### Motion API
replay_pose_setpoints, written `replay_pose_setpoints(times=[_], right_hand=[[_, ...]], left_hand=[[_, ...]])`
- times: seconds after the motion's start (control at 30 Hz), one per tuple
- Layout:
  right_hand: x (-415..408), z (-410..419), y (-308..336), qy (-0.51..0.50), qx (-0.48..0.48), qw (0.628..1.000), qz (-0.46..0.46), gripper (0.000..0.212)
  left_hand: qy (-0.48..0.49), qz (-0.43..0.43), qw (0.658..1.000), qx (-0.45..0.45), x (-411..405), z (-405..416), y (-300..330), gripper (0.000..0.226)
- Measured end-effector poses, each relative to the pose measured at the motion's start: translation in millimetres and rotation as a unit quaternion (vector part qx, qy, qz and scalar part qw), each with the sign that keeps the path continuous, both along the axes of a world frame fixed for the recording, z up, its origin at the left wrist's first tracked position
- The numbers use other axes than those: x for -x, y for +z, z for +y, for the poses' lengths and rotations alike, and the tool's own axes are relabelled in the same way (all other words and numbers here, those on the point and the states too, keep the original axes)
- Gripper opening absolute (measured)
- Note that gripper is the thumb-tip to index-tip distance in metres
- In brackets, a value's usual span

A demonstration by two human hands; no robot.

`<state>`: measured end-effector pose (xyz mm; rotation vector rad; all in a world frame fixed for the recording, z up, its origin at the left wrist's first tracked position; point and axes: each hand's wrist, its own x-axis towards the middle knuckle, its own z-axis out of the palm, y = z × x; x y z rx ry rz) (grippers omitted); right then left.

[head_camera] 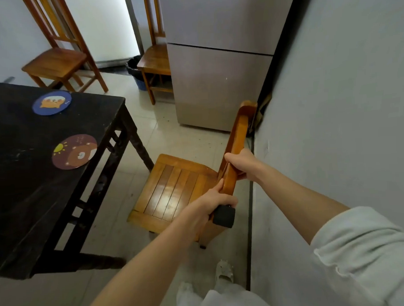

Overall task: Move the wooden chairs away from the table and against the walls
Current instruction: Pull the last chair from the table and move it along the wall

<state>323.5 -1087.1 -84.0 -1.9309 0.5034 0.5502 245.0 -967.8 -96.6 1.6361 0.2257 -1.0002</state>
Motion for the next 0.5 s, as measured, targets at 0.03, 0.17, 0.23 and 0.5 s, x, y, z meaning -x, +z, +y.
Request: replay_pose_setpoints(times=[0.03, 0.17, 0.23, 0.5], right_hand=[[10.2, 0.3, -0.2, -0.01, -0.001, 1.0, 0.004, 0.027], [53.1, 4.9, 0.3, -0.044, 0.017, 0.999, 0.011, 0.017], [81.9, 12.6, 0.1, -0.079, 0.012, 0.997, 0.001, 0.014], [189.0, 40.7, -6.1, -0.059, 0.133, 0.989, -0.027, 0.04]], left_hand=[[-0.017, 0.0, 1.0, 0.002, 7.8, 3.9, 0.3, 0.087], [-0.076, 0.002, 0.997, 0.005, 38.9, 19.6, 2.5, 0.084], [-0.107, 0.006, 0.994, 0.011, 58.6, 32.3, 4.2, 0.078], [-0.249, 0.03, 0.968, -0.014, 125.2, 87.8, -0.8, 0.086]])
